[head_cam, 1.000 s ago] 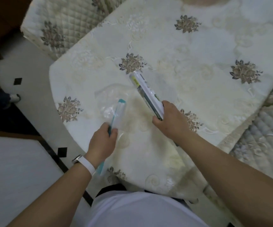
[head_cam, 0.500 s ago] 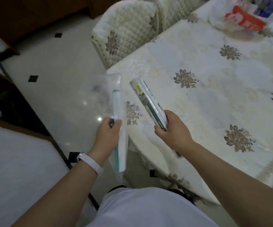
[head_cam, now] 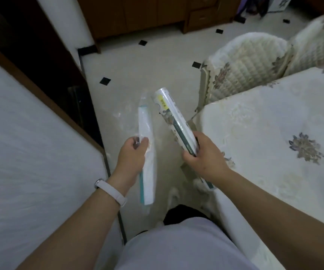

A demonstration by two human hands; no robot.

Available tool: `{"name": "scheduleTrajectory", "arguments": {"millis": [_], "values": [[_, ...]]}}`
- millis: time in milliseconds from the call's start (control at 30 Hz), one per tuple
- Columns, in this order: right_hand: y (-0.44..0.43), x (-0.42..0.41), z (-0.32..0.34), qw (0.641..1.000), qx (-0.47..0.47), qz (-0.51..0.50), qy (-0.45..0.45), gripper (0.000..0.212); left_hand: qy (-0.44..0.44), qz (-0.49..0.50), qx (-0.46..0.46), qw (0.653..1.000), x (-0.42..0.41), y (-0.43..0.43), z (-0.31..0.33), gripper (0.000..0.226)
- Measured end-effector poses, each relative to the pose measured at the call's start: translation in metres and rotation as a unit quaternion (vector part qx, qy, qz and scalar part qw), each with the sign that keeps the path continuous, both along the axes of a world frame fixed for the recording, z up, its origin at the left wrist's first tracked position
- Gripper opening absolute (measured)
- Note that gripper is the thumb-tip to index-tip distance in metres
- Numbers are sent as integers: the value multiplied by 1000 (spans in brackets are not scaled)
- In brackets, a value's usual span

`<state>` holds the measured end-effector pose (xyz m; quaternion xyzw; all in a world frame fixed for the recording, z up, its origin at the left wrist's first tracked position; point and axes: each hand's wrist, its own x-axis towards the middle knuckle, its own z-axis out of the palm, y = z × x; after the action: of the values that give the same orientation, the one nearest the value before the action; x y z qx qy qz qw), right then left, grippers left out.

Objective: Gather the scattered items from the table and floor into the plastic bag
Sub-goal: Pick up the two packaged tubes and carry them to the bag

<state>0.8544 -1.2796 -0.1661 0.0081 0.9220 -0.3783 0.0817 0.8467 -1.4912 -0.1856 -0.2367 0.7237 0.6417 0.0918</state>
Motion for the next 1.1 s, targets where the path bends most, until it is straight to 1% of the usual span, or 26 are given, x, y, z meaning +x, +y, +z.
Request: {"name": "scheduleTrajectory", "arguments": {"millis": [67,133,233,333,433,533,600,667,800,1000,1100], "values": [[-14,-26,-5,1000,-17,13,-8,44,-62,38,78,994,-24,-7,0,43],[-24,-58,-13,999,-36,21,-7,44,-97,52,129,985,-48,-14,-2,34],[-36,-113,-26,998,-51,33,-5,43,-123,79,160,976,-92,-20,-4,27],[-39,-171,-28,997,-63,41,-13,35,-131,83,133,979,-142,-27,-1,31],[-34,-223,-24,995,-84,34,-33,37,-112,59,85,988,-196,-28,5,19],[-29,-269,-21,995,-93,42,-21,40,-85,47,55,994,-249,-25,13,16],[-27,-293,-16,996,-81,45,-5,43,-66,40,51,996,-277,-21,23,15],[-24,-316,-10,996,-81,36,0,43,-50,38,52,997,-303,-18,31,18],[-15,-348,1,995,-95,4,15,43,-18,-14,39,999,-351,-7,41,27],[-8,-400,3,994,-93,-60,9,39,11,-57,47,997,-435,1,28,15],[-8,-439,3,993,-75,-86,10,38,14,-80,56,995,-486,3,21,18]]}}
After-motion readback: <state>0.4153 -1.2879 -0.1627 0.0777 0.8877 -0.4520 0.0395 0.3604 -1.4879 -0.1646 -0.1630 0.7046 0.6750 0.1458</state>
